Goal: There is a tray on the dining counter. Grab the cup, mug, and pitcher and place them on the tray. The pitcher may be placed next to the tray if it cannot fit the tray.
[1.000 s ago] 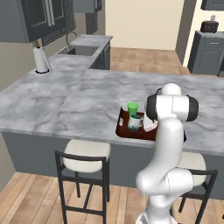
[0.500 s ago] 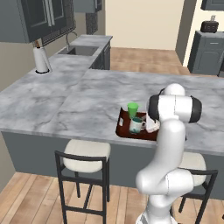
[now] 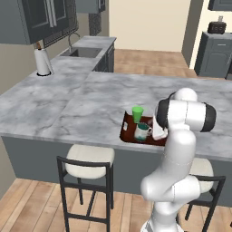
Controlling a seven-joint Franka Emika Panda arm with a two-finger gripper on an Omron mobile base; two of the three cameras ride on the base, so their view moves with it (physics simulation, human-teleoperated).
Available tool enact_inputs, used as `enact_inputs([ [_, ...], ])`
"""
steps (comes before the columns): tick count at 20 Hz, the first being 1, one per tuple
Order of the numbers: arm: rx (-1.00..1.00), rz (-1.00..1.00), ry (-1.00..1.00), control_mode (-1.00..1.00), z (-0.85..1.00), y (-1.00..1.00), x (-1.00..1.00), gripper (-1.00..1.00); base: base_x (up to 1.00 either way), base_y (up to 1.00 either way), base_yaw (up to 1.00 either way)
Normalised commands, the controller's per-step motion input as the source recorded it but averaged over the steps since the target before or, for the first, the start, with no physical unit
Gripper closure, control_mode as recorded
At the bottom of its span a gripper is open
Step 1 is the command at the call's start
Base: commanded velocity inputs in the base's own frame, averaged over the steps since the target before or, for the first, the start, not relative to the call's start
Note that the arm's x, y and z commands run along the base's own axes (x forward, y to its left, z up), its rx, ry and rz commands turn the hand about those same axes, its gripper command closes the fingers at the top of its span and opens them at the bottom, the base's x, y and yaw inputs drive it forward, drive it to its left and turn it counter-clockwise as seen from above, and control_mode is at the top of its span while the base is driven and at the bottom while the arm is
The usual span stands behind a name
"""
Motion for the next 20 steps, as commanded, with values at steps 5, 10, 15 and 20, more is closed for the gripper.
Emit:
enact_inputs([
  [5, -0.08, -0.18, -0.19, -1.00, 0.04, 0.06, 0.63, -1.00, 0.00, 0.00, 0.00],
  [10, -0.05, -0.17, -0.07, -1.00, -0.08, -0.06, 0.66, -1.00, 0.00, 0.00, 0.00],
  [15, -0.04, -0.11, 0.00, -1.00, -0.48, -0.52, 0.09, -1.00, 0.00, 0.00, 0.00],
  [20, 0.00, -0.07, 0.01, -1.00, -0.22, -0.42, -0.03, -1.00, 0.00, 0.00, 0.00],
])
